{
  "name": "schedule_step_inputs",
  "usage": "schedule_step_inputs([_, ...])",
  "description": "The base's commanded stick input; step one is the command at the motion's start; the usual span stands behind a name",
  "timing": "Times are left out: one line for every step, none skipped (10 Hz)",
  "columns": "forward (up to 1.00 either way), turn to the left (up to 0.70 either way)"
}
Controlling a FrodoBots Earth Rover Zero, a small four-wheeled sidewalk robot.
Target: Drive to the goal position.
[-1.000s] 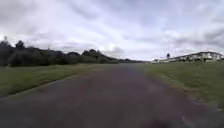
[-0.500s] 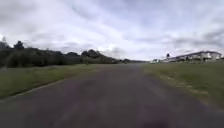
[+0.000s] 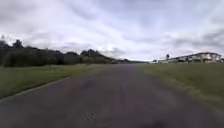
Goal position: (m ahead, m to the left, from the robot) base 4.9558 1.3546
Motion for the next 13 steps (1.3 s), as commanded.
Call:
schedule_step_inputs([0.7,0.0])
schedule_step_inputs([0.7,0.0])
schedule_step_inputs([0.7,0.0])
schedule_step_inputs([0.7,0.0])
schedule_step_inputs([0.7,0.0])
schedule_step_inputs([0.7,0.0])
schedule_step_inputs([0.7,0.0])
schedule_step_inputs([0.7,0.0])
schedule_step_inputs([0.7,0.0])
schedule_step_inputs([0.7,0.0])
schedule_step_inputs([0.7,0.0])
schedule_step_inputs([0.7,0.0])
schedule_step_inputs([0.7,0.0])
